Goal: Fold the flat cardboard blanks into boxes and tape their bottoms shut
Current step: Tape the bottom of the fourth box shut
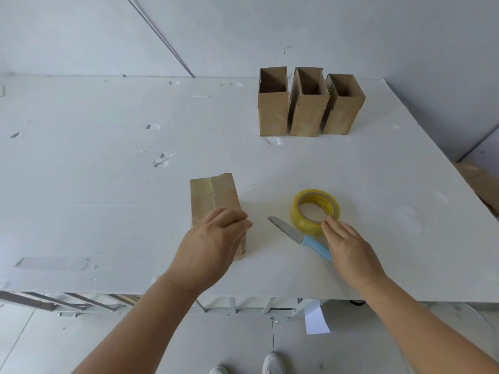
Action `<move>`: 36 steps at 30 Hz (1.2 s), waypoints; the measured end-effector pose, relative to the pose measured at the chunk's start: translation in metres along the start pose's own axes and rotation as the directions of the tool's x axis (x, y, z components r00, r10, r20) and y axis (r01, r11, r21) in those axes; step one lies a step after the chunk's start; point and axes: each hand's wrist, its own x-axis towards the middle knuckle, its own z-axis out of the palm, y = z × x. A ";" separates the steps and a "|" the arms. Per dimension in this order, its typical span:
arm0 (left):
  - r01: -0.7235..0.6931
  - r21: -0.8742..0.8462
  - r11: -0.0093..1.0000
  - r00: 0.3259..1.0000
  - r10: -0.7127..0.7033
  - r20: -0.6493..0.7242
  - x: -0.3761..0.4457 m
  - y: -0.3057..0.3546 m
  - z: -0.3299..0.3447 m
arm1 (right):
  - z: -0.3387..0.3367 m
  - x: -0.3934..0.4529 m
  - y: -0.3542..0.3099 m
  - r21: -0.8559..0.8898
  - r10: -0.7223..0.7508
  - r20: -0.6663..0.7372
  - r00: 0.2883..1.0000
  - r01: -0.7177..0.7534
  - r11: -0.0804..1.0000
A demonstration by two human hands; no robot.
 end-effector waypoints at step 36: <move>0.504 -0.623 0.599 0.839 -0.510 0.189 -0.053 -0.037 0.003 | -0.038 0.049 -0.173 0.657 0.083 0.467 0.880 -0.409 0.633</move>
